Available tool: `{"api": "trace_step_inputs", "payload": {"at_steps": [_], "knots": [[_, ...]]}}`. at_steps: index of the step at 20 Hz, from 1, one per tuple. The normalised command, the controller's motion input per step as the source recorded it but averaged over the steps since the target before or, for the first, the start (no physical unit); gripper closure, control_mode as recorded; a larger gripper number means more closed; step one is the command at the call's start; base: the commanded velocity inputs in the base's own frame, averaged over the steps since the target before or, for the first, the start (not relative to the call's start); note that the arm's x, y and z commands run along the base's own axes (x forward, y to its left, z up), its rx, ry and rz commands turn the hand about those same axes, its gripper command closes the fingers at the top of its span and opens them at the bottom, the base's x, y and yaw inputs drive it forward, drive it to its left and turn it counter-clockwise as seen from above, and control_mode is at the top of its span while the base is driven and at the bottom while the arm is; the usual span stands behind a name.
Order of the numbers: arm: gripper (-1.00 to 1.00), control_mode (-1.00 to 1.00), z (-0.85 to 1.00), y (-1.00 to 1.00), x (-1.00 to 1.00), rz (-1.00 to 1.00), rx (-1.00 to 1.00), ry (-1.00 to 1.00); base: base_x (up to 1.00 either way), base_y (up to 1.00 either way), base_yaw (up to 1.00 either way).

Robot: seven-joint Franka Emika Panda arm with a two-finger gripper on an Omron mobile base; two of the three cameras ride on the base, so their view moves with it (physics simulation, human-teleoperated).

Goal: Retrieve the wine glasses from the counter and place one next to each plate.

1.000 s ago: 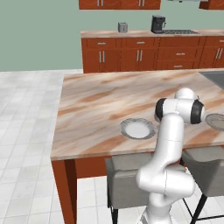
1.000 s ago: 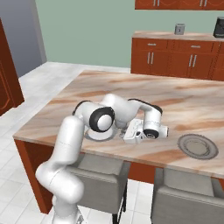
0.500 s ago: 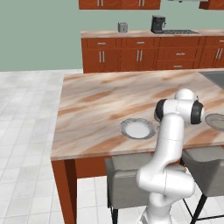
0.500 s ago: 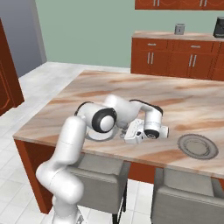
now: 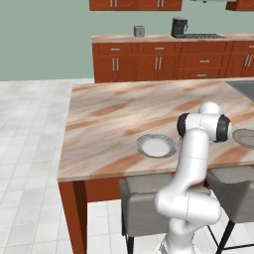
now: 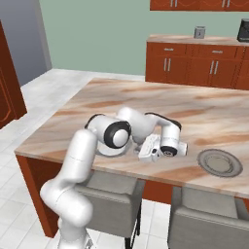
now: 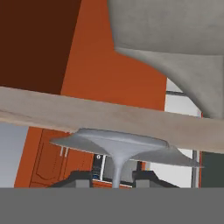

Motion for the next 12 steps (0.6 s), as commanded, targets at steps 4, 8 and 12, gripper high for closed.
{"api": "trace_step_inputs", "payload": {"at_steps": [4,8,12], "knots": [[-1.00,-1.00,-0.25,-0.20,0.00,0.00,0.00,-0.03,0.00,0.00,0.00],[-1.00,-1.00,-0.14,-0.41,0.00,0.00,0.01,-0.05,0.00,0.00,0.00],[-1.00,-1.00,0.07,-0.48,0.00,0.00,0.05,-0.09,0.00,0.00,0.00]]}}
